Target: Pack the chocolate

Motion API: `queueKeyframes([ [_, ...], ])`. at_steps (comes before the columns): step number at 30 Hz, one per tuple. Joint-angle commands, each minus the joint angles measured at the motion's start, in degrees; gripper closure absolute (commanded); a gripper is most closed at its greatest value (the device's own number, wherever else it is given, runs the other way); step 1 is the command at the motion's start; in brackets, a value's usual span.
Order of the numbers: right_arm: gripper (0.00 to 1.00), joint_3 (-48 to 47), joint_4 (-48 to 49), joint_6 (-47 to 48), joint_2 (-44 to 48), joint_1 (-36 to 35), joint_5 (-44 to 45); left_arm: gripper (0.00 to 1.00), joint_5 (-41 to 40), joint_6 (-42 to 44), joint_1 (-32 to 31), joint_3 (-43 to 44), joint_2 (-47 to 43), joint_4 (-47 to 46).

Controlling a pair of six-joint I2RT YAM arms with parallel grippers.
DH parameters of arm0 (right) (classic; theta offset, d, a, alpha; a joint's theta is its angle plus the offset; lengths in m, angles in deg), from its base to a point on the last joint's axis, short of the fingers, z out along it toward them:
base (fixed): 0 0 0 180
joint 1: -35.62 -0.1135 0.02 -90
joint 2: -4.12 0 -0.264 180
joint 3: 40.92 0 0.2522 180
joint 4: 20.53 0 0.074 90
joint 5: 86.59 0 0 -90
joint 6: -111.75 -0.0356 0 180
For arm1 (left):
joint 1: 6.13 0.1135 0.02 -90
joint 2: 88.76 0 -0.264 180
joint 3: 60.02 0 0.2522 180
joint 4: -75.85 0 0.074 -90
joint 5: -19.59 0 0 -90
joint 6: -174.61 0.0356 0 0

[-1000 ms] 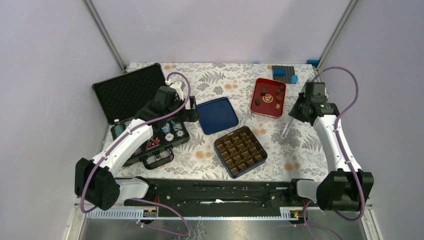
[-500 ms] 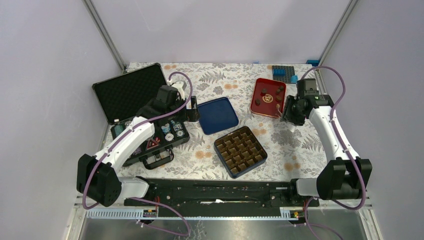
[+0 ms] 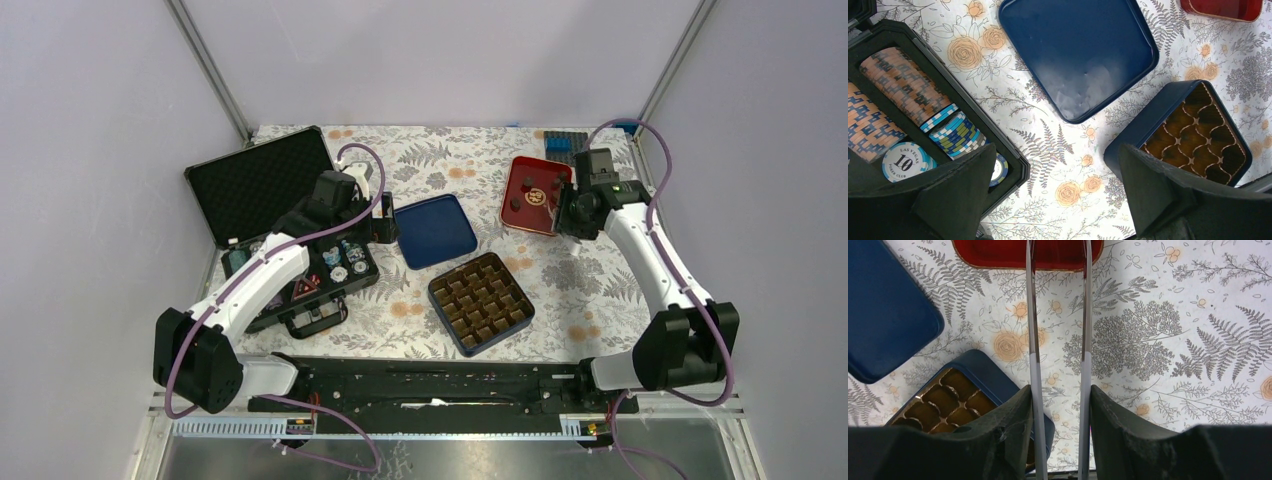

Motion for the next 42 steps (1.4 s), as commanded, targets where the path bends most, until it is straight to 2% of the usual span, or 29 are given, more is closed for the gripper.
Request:
queueKeyframes([
  [1, 0.51, -2.33, 3.84, 0.90, -2.43, -1.24, 4.30, 0.01, -1.42, 0.89, 0.17, 1.11, -1.68, -0.93],
  [19, 0.51, -1.57, 9.43, 2.34, -9.01, -1.26, 6.60, 0.01, -2.26, -0.34, 0.18, 0.99, -1.73, -0.81],
  [37, 0.55, 1.73, 10.07, 1.63, -8.78, -1.30, 6.78, 0.01, -2.07, -0.51, 0.17, 0.87, -1.72, -0.64],
  [42, 0.60, 2.19, 10.05, 1.22, -8.50, -1.31, 6.67, 0.01, -2.07, -0.43, 0.17, 1.01, -1.73, -0.68],
])
